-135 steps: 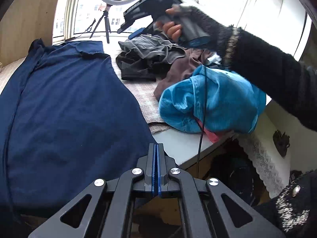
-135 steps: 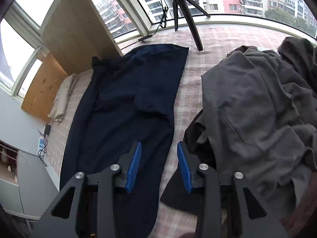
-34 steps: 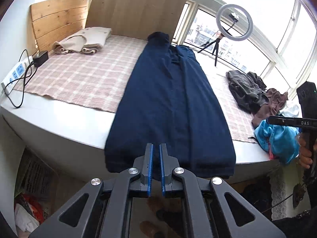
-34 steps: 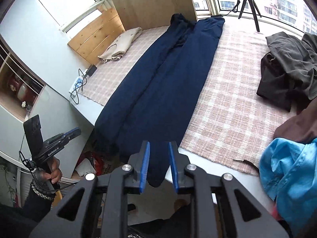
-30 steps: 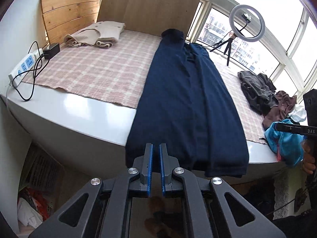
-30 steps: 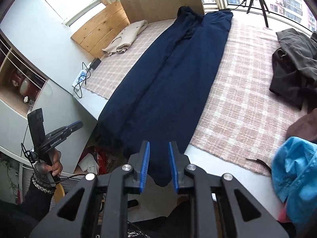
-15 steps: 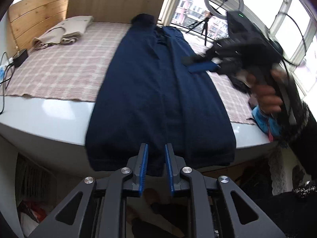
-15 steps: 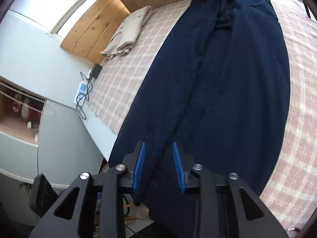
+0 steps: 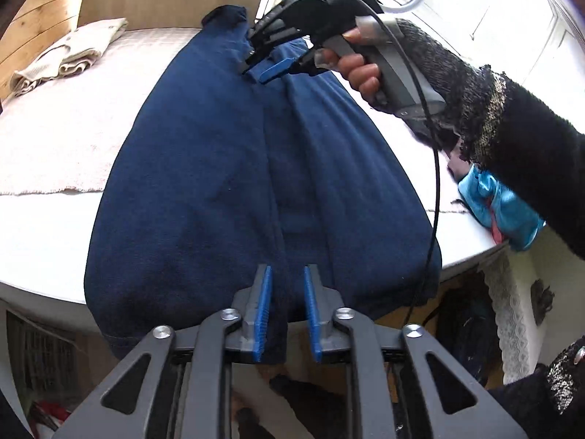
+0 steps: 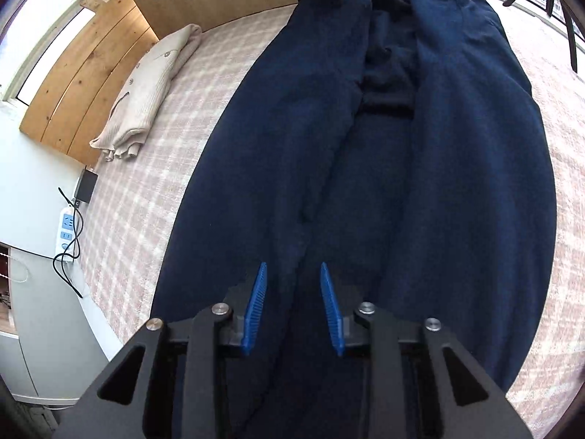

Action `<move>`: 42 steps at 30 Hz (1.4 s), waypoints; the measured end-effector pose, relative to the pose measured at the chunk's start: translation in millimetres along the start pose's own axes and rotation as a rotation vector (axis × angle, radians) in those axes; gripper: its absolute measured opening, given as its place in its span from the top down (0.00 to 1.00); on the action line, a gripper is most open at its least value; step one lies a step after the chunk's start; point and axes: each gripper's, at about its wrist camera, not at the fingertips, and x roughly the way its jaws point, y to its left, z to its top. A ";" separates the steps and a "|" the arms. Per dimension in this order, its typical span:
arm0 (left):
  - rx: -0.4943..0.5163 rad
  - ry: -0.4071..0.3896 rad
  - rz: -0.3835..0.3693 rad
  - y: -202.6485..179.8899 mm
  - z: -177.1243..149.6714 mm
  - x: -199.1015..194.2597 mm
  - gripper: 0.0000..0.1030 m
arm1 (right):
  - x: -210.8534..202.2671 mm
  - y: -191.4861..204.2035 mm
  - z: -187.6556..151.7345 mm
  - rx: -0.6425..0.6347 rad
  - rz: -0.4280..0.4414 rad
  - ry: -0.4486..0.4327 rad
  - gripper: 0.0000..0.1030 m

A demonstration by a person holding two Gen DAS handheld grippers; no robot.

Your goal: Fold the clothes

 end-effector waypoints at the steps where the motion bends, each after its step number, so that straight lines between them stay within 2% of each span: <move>1: -0.008 -0.002 -0.002 2.0 0.0 0.4 0.95 | 0.9 2.1 0.3 -0.010 -0.007 0.004 0.93; 2: -0.014 -0.005 -0.007 3.3 0.0 0.1 0.99 | 0.6 4.7 0.4 -0.020 -0.012 0.001 0.94; 7: 0.005 -0.037 -0.026 -3.7 4.6 -13.2 0.99 | -10.8 21.9 1.1 -0.098 -0.041 -0.045 0.95; 9: 0.002 -0.039 -0.042 -6.9 7.1 -14.9 0.99 | -12.0 26.7 1.7 -0.132 -0.079 -0.054 0.95; 13: 0.000 0.018 -0.053 -5.9 6.6 -4.2 0.99 | 4.0 33.4 -1.2 -0.208 -0.162 0.003 0.93; 15: -0.021 0.032 -0.063 -2.5 6.0 -9.2 0.98 | -4.9 31.9 -8.1 -0.197 -0.134 0.008 0.92; 16: -0.032 0.031 -0.060 0.6 4.9 -15.7 0.93 | -10.9 30.8 -12.0 -0.189 -0.116 0.007 0.92; 17: -0.041 0.016 -0.040 6.7 2.5 -29.5 0.88 | -24.3 29.1 -20.2 -0.179 -0.091 -0.011 0.90; 19: -0.063 -0.007 0.011 25.5 -4.6 -57.5 0.83 | -56.8 22.8 -46.4 -0.151 -0.025 -0.053 0.81; 21: -0.084 -0.008 0.063 50.5 -9.1 -78.1 0.83 | -88.2 12.7 -84.5 -0.107 0.061 -0.080 0.71; 24: -0.113 0.020 0.085 85.0 -8.9 -89.4 0.82 | -122.7 -5.0 -145.2 -0.027 0.170 -0.088 0.71; 28: -0.095 0.087 0.008 111.0 -4.0 -74.9 0.82 | -125.5 -23.1 -219.9 0.114 0.145 -0.054 0.71; 31: -0.061 0.136 -0.066 121.2 1.2 -58.7 0.77 | -125.8 -36.1 -275.3 0.221 0.117 -0.027 0.71; 35: -0.020 0.212 -0.118 116.4 6.1 -36.9 0.73 | -108.6 -57.9 -295.7 0.297 0.109 -0.018 0.70; 37: -0.012 0.235 -0.146 113.0 6.9 -31.1 0.73 | -106.0 -63.9 -296.3 0.295 0.114 -0.009 0.66; 42: -0.009 0.281 -0.205 108.4 7.6 -22.9 0.68 | -102.5 -75.2 -296.4 0.276 0.129 0.017 0.63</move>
